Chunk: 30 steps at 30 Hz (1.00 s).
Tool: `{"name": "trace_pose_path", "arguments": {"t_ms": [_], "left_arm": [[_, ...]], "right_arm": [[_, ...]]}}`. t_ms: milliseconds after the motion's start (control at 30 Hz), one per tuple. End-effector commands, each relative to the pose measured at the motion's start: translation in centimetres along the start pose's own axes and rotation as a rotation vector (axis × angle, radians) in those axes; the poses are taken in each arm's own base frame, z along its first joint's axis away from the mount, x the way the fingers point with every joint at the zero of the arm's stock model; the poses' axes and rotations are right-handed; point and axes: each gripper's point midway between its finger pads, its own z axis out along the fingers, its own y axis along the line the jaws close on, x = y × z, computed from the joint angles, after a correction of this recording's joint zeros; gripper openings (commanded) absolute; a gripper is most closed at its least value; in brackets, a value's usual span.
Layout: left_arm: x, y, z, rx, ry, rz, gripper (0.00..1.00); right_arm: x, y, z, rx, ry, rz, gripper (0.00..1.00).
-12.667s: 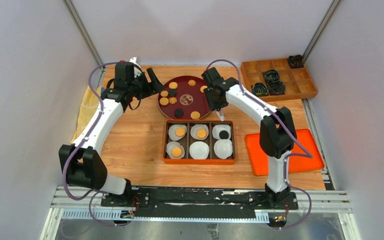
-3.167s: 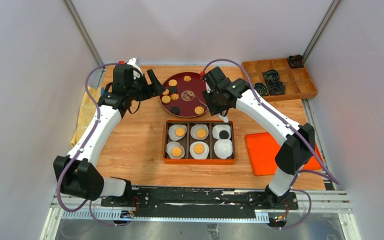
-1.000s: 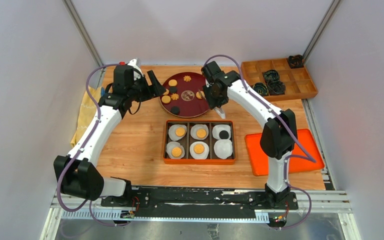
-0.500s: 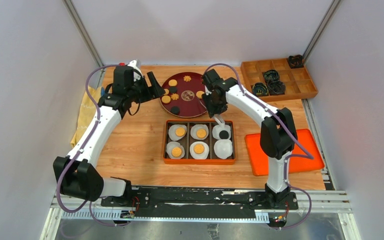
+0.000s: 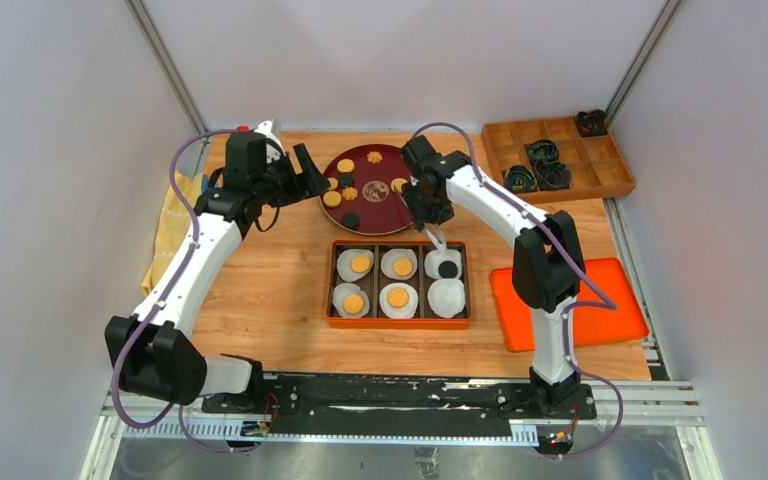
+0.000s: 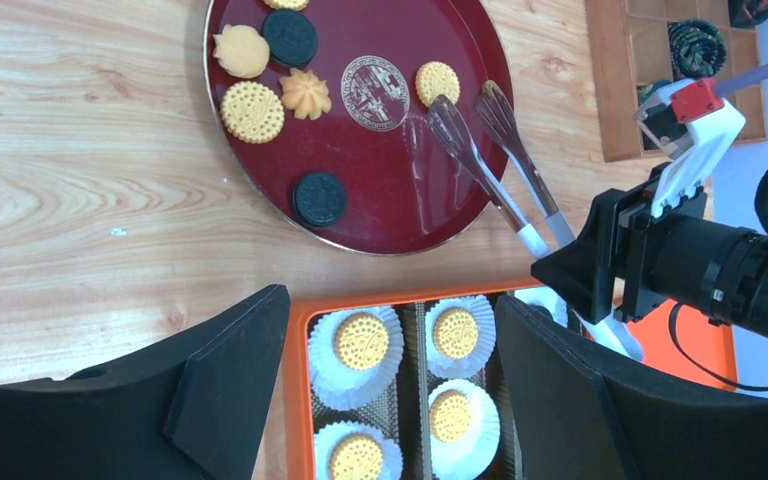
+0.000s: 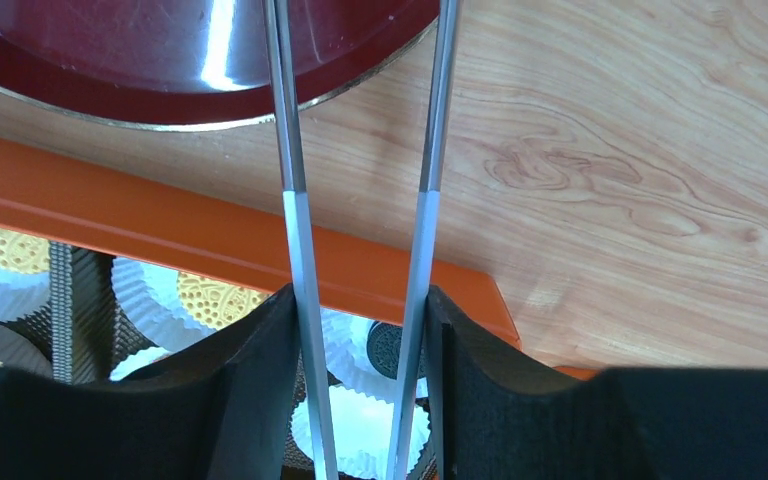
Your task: Pack the cookies
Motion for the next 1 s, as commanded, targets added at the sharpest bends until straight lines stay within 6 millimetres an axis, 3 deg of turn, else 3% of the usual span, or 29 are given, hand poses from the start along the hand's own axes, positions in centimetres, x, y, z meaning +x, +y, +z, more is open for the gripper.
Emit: {"name": "trace_pose_path", "arguments": {"t_ms": [0, 467, 767, 867, 967], "left_arm": [[-0.4, -0.5, -0.4, 0.023, -0.011, 0.009, 0.81], [-0.2, -0.4, -0.8, 0.017, -0.015, 0.019, 0.81], [-0.2, -0.3, -0.6, 0.013, -0.013, 0.017, 0.81], [-0.1, -0.1, -0.6, 0.009, -0.011, 0.018, 0.81], [0.1, 0.1, -0.4, 0.005, -0.004, 0.014, 0.81]], "right_arm": [[-0.8, -1.2, -0.8, 0.058, 0.008, 0.036, 0.50], [-1.9, -0.8, 1.0, 0.030, 0.030, 0.046, 0.49], [-4.2, -1.2, 1.9, 0.013, -0.005, 0.077, 0.49], [-4.5, -0.9, 2.3, -0.045, 0.005, 0.105, 0.44], [-4.3, 0.0, 2.6, -0.104, 0.025, 0.107, 0.29]]}}
